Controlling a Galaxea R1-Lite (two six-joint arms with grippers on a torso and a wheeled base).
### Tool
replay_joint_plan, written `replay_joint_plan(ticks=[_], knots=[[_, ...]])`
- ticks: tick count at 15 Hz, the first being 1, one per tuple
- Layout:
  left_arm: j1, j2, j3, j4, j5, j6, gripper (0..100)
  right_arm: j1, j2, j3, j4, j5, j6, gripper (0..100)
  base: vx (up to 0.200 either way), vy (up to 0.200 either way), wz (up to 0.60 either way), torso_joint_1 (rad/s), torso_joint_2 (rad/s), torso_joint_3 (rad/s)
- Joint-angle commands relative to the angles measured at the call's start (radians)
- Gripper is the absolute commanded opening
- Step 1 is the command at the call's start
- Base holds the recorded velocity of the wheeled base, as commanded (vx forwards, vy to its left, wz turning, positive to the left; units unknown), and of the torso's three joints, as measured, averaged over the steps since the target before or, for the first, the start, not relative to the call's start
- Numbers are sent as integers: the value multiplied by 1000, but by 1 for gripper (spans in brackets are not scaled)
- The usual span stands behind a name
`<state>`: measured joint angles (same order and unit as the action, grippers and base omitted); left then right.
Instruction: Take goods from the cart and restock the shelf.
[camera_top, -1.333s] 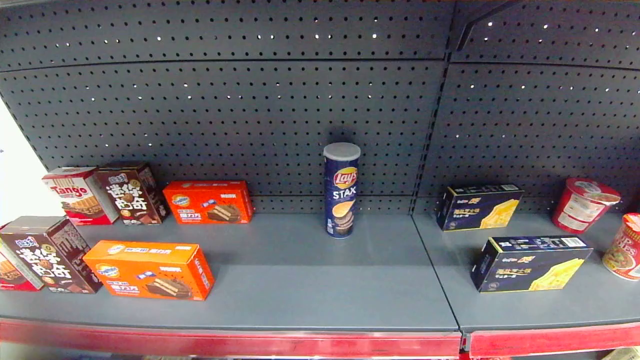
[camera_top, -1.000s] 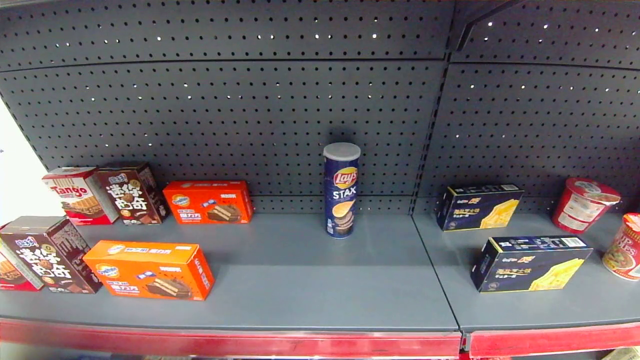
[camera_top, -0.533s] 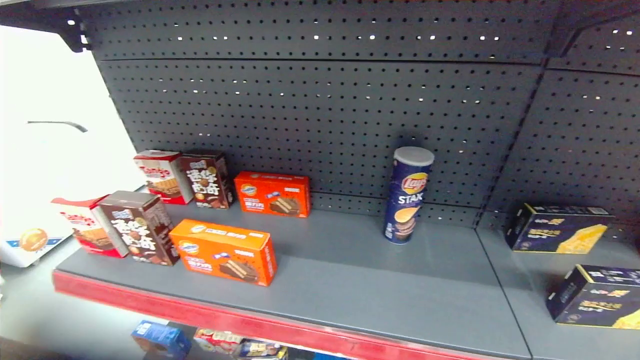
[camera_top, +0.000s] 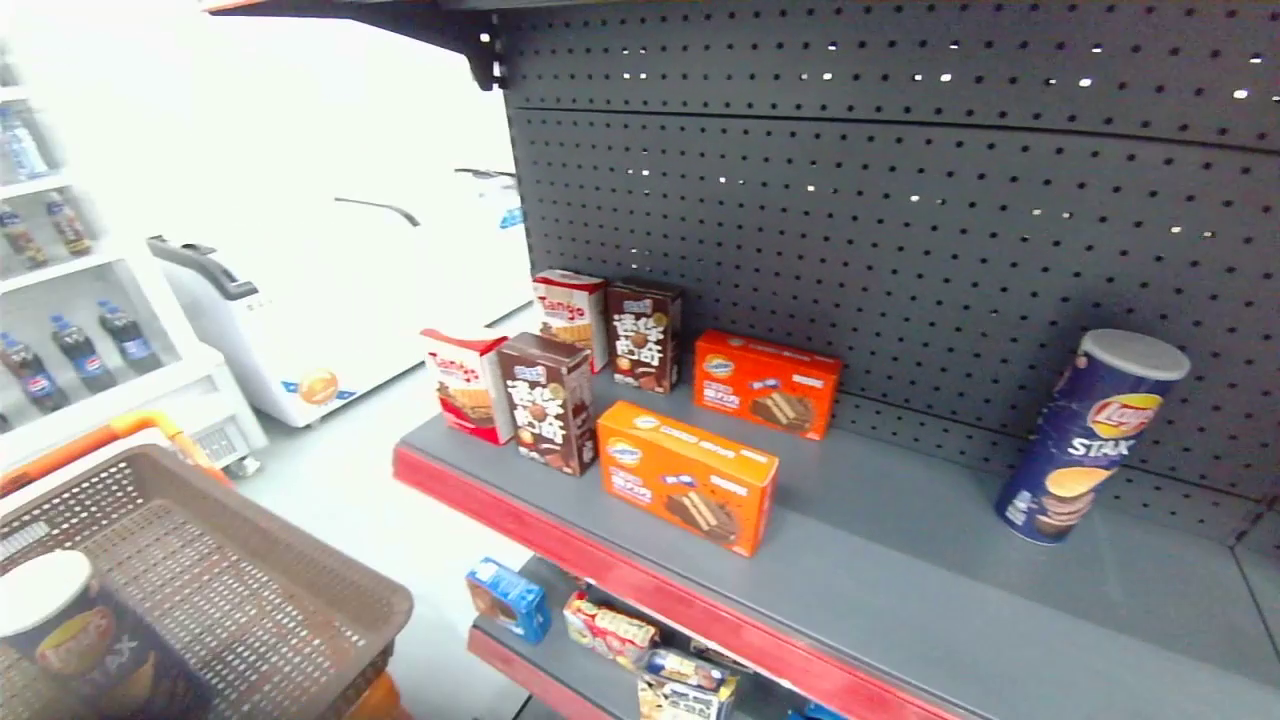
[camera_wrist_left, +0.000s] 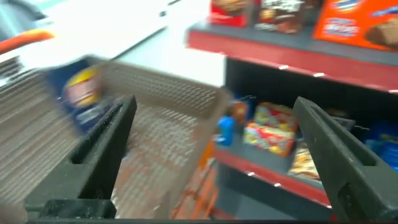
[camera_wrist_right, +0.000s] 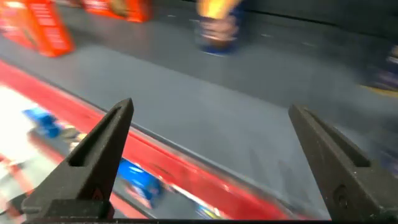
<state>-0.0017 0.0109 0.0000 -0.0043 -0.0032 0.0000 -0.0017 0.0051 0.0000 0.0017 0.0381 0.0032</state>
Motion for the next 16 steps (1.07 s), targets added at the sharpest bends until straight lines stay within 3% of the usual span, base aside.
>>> replay_joint_plan(ticks=[1, 7, 10, 11, 14, 16], knots=[[0, 1, 0, 0, 0, 0, 100, 0, 1, 0, 0, 0, 0, 100, 0, 0, 600, 2, 2, 2], [0, 1, 0, 0, 2, -2, 100, 0, 1, 0, 0, 0, 0, 100, 0, 0, 600, 2, 4, 4], [2, 0, 0, -6, 19, -2, 100, 0, 1, 0, 0, 0, 0, 100, 0, 0, 0, 0, 0, 0], [-1, 18, -118, 0, 38, 26, 100, 0, 1, 0, 0, 0, 0, 100, 0, 0, 0, 0, 0, 0], [-1, 348, -597, 265, 43, 141, 100, 0, 1, 0, -2, 0, 0, 100, 0, 0, 0, 0, 0, 0], [3, 523, -746, 464, 49, 201, 100, 0, 1, 0, -2, 0, 0, 100, 0, 0, 0, 0, 0, 0]])
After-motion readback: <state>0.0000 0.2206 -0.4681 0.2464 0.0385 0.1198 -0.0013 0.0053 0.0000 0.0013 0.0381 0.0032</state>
